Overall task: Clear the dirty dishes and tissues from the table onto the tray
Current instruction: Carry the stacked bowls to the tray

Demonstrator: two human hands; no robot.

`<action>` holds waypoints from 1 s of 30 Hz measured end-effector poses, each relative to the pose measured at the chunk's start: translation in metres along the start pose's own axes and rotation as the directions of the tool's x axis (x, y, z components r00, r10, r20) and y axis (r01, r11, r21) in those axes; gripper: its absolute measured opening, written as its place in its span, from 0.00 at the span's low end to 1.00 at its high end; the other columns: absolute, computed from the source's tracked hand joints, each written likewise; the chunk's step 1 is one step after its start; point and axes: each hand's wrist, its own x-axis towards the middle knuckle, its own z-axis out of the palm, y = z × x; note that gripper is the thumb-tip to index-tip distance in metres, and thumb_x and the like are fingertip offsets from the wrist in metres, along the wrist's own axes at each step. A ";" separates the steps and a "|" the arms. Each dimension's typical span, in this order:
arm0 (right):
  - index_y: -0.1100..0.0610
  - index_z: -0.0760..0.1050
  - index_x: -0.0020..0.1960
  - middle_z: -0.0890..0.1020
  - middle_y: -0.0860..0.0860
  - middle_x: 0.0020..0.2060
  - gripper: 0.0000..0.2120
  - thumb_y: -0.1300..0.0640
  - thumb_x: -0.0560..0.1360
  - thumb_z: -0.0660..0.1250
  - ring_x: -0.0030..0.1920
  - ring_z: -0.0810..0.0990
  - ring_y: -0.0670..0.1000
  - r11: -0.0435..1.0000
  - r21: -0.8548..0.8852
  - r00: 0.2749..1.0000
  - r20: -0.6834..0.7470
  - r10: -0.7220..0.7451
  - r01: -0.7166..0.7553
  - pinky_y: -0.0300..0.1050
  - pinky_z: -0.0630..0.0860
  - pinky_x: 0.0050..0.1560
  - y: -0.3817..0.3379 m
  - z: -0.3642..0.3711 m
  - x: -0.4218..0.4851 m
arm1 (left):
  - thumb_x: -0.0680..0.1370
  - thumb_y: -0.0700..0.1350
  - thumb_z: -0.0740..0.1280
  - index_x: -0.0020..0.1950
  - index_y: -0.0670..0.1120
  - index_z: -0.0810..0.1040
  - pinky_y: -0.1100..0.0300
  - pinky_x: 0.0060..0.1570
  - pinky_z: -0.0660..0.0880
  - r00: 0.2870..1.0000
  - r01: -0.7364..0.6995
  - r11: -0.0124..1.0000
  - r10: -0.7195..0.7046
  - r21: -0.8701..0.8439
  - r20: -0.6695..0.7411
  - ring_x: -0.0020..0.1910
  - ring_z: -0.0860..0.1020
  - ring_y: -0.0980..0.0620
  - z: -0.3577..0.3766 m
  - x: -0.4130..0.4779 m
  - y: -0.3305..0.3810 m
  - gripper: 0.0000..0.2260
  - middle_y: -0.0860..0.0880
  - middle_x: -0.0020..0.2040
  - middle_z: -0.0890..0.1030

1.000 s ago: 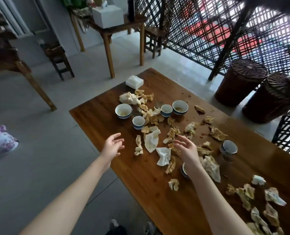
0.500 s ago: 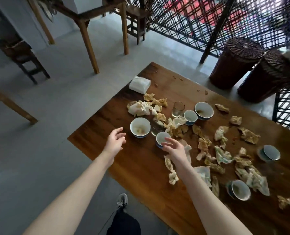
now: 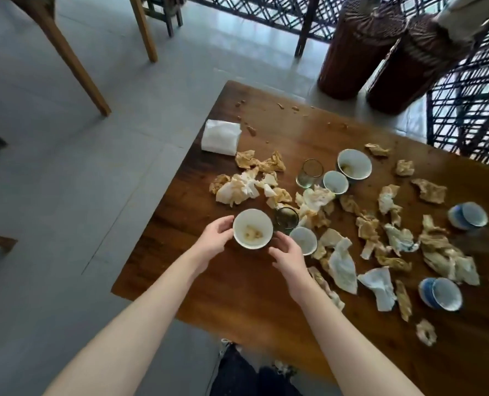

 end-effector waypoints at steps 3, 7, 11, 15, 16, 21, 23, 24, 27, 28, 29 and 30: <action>0.52 0.64 0.73 0.71 0.50 0.68 0.25 0.64 0.77 0.64 0.68 0.69 0.50 1.000 0.001 1.000 0.022 0.016 -0.016 0.54 0.69 0.68 0.000 0.004 -0.001 | 0.81 0.42 0.61 0.75 0.47 0.62 0.54 0.61 0.68 1.000 -0.010 1.000 0.009 0.006 0.023 0.72 0.64 0.50 0.003 0.004 -0.001 0.22 0.48 0.74 0.65; 0.52 0.63 0.73 0.71 0.50 0.69 0.28 0.64 0.76 0.64 0.67 0.70 0.49 1.000 -0.005 0.999 0.042 -0.001 0.001 0.53 0.69 0.68 0.000 0.009 -0.004 | 0.80 0.40 0.62 0.75 0.47 0.63 0.50 0.67 0.66 1.000 -0.018 1.000 0.018 0.022 0.009 0.72 0.65 0.50 0.002 0.002 0.000 0.23 0.47 0.73 0.67; 0.52 0.66 0.72 0.73 0.49 0.67 0.26 0.62 0.76 0.65 0.66 0.71 0.48 0.999 0.009 0.997 0.055 -0.047 0.047 0.49 0.69 0.67 -0.008 0.009 -0.010 | 0.80 0.42 0.64 0.73 0.49 0.66 0.52 0.66 0.67 0.997 -0.060 0.996 0.063 0.059 -0.040 0.70 0.67 0.51 -0.007 -0.005 0.006 0.22 0.49 0.71 0.69; 0.51 0.67 0.71 0.75 0.45 0.61 0.25 0.62 0.76 0.64 0.63 0.72 0.46 0.985 0.027 0.983 0.062 -0.170 0.169 0.47 0.71 0.65 -0.031 0.003 -0.020 | 0.80 0.44 0.65 0.72 0.51 0.67 0.50 0.65 0.68 0.987 -0.135 0.989 0.139 0.057 -0.079 0.70 0.68 0.50 -0.008 -0.014 0.029 0.21 0.51 0.70 0.70; 0.51 0.67 0.71 0.75 0.44 0.59 0.24 0.63 0.76 0.64 0.62 0.73 0.45 0.976 0.028 0.975 0.058 -0.216 0.214 0.45 0.72 0.64 -0.039 -0.001 -0.022 | 0.80 0.44 0.65 0.72 0.51 0.67 0.50 0.65 0.68 0.982 -0.166 0.984 0.170 0.059 -0.084 0.70 0.68 0.50 -0.006 -0.015 0.039 0.21 0.51 0.70 0.71; 0.49 0.70 0.67 0.76 0.41 0.54 0.21 0.63 0.77 0.64 0.48 0.77 0.37 0.934 0.095 0.939 -0.040 -0.342 0.344 0.28 0.75 0.46 -0.082 -0.048 -0.013 | 0.80 0.45 0.65 0.72 0.53 0.67 0.49 0.67 0.69 0.959 -0.274 0.958 0.279 0.085 -0.046 0.68 0.69 0.52 0.024 -0.007 0.103 0.21 0.52 0.70 0.71; 0.52 0.68 0.70 0.75 0.45 0.59 0.22 0.61 0.77 0.65 0.54 0.75 0.40 0.926 0.095 0.929 -0.101 -0.357 0.366 0.35 0.75 0.53 -0.094 -0.076 -0.004 | 0.80 0.44 0.65 0.73 0.53 0.66 0.49 0.66 0.70 0.953 -0.302 0.948 0.304 0.102 -0.001 0.67 0.70 0.54 0.046 0.002 0.128 0.22 0.52 0.70 0.71; 0.53 0.68 0.70 0.76 0.47 0.61 0.22 0.60 0.77 0.65 0.57 0.75 0.44 0.921 0.093 0.923 -0.121 -0.366 0.377 0.41 0.75 0.57 -0.098 -0.091 0.001 | 0.80 0.44 0.64 0.74 0.53 0.66 0.49 0.66 0.70 0.950 -0.313 0.944 0.312 0.104 0.022 0.66 0.70 0.53 0.057 0.006 0.140 0.23 0.52 0.70 0.71; 0.54 0.70 0.68 0.78 0.48 0.60 0.20 0.61 0.77 0.65 0.59 0.76 0.46 0.914 0.079 0.910 -0.158 -0.383 0.399 0.43 0.75 0.58 -0.110 -0.136 0.020 | 0.79 0.41 0.65 0.74 0.50 0.66 0.49 0.67 0.69 0.935 -0.353 0.928 0.346 0.119 0.071 0.67 0.70 0.52 0.096 0.022 0.170 0.23 0.50 0.69 0.72; 0.54 0.72 0.66 0.79 0.47 0.57 0.18 0.62 0.77 0.64 0.57 0.77 0.46 0.912 0.082 0.907 -0.169 -0.385 0.402 0.41 0.75 0.57 -0.113 -0.151 0.027 | 0.79 0.41 0.65 0.74 0.49 0.66 0.49 0.67 0.70 0.931 -0.364 0.923 0.355 0.127 0.088 0.67 0.71 0.51 0.110 0.028 0.179 0.23 0.49 0.69 0.72; 0.53 0.73 0.63 0.80 0.46 0.54 0.17 0.64 0.76 0.64 0.55 0.78 0.44 0.908 0.091 0.903 -0.185 -0.388 0.409 0.38 0.76 0.54 -0.116 -0.164 0.035 | 0.78 0.41 0.65 0.74 0.48 0.66 0.49 0.66 0.70 0.928 -0.370 0.919 0.358 0.137 0.105 0.66 0.71 0.51 0.123 0.035 0.187 0.24 0.49 0.69 0.72; 0.51 0.73 0.60 0.80 0.44 0.50 0.16 0.67 0.76 0.63 0.51 0.79 0.41 0.904 0.099 0.898 -0.205 -0.390 0.415 0.33 0.76 0.49 -0.118 -0.177 0.043 | 0.78 0.41 0.65 0.74 0.47 0.66 0.49 0.66 0.71 0.927 -0.370 0.917 0.354 0.149 0.124 0.66 0.72 0.51 0.135 0.042 0.194 0.24 0.48 0.69 0.72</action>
